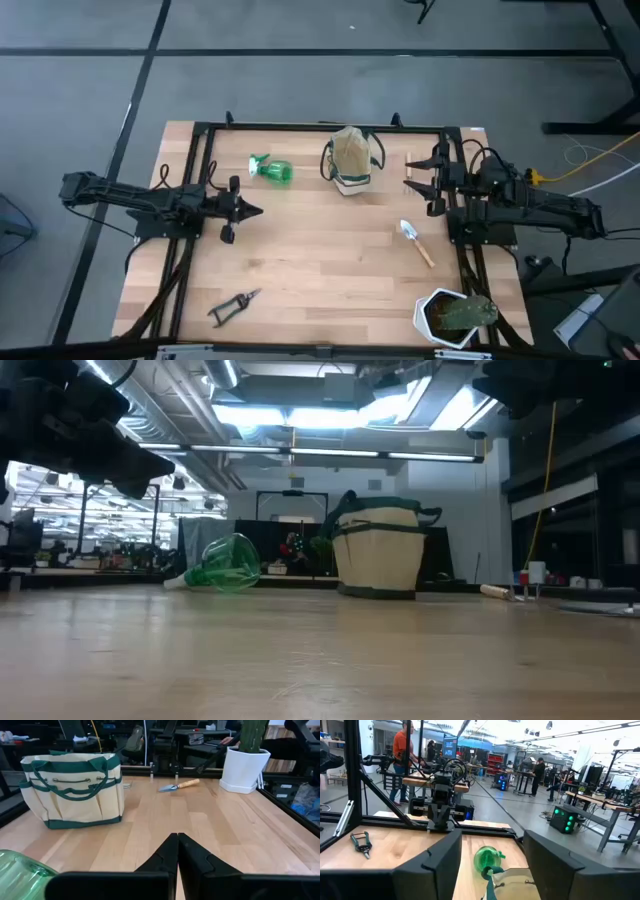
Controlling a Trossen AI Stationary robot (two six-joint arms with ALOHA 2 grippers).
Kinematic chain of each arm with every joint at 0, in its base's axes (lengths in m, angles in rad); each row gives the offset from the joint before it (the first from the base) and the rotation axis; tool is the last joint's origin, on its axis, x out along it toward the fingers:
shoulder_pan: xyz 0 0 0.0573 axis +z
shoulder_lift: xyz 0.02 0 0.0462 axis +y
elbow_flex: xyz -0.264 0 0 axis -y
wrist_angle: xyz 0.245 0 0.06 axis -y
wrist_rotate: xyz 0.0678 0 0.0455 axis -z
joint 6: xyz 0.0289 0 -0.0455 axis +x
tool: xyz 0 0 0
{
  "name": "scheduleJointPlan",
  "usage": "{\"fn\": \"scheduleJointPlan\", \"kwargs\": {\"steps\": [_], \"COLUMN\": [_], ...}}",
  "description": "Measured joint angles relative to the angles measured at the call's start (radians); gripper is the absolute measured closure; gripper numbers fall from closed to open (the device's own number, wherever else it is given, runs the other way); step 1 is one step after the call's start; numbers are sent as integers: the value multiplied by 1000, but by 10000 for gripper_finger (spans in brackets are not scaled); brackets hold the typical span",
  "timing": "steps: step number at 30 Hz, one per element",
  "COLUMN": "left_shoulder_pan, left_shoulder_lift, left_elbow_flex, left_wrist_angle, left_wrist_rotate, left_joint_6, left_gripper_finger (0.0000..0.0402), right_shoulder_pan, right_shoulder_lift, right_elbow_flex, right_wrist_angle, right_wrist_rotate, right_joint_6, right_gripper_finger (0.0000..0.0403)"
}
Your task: Pick & Place Garden tools in Gardening bag
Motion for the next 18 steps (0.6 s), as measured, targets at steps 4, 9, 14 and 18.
{"fn": "scheduleJointPlan", "kwargs": {"steps": [4, 9, 14, 18], "left_shoulder_pan": [0, 0, 0, 0], "left_shoulder_lift": [0, 0, 0, 0], "left_elbow_flex": [0, 0, 0, 0], "left_wrist_angle": [0, 0, 0, 0], "left_wrist_rotate": [0, 0, 0, 0], "left_joint_6": [0, 0, 0, 0], "left_gripper_finger": [398, 398, 398, 398], "right_shoulder_pan": [0, 0, 0, 0], "right_shoulder_lift": [0, 0, 0, 0], "right_elbow_flex": [0, 0, 0, 0], "right_wrist_angle": [0, -2, -4, -8], "right_wrist_rotate": [0, 0, 0, 0], "right_joint_6": [0, 0, 0, 0], "right_gripper_finger": [188, 188, 188, 188]}}
